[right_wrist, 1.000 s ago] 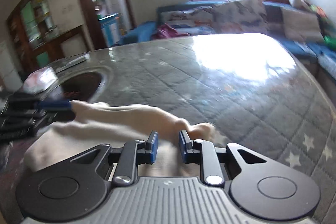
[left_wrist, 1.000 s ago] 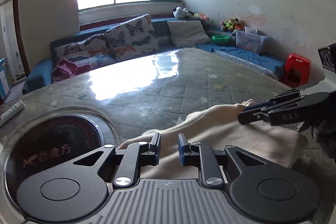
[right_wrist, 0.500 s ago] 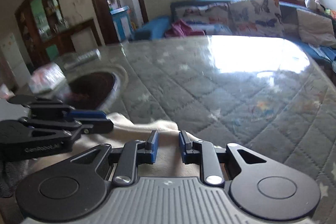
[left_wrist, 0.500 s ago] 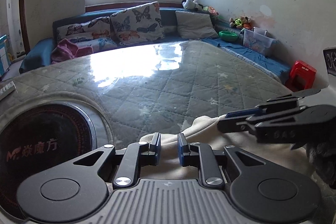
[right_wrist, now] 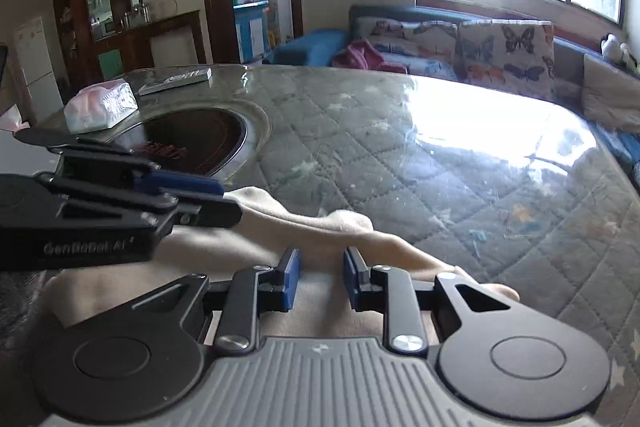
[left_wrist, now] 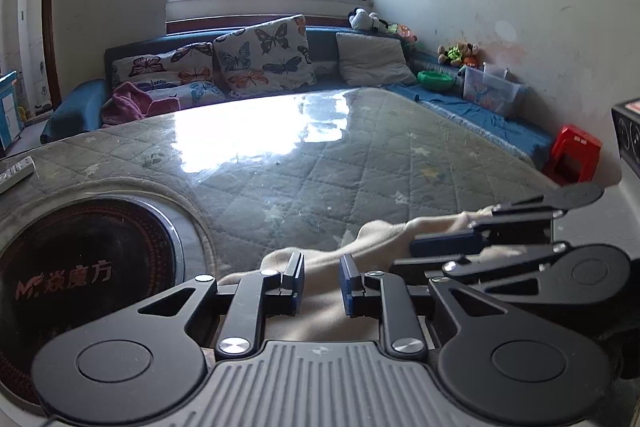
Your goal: Fold clothes
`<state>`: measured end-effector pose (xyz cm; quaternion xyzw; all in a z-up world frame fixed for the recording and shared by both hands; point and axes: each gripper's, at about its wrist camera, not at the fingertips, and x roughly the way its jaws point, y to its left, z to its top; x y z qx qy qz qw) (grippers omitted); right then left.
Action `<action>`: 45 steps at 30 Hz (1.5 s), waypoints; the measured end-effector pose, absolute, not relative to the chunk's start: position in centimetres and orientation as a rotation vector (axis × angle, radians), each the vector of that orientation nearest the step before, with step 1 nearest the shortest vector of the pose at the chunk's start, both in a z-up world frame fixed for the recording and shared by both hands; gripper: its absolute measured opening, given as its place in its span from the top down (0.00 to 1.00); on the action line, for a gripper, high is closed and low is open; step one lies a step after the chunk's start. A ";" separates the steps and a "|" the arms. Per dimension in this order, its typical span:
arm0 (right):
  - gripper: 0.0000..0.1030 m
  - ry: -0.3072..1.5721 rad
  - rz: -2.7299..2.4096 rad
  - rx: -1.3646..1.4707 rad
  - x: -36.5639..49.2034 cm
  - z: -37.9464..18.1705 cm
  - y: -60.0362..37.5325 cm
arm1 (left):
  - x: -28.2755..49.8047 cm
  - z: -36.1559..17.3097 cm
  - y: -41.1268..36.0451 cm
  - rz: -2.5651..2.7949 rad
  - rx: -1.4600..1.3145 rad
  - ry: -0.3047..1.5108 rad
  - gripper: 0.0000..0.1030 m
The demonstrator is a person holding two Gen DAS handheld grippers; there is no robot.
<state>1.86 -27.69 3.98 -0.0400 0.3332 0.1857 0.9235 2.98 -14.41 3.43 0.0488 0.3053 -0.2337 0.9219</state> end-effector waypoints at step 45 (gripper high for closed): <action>0.70 0.725 0.415 -0.129 -10.7 4.4 -32.5 | -6.7 2.2 -9.9 -0.480 0.037 0.599 0.75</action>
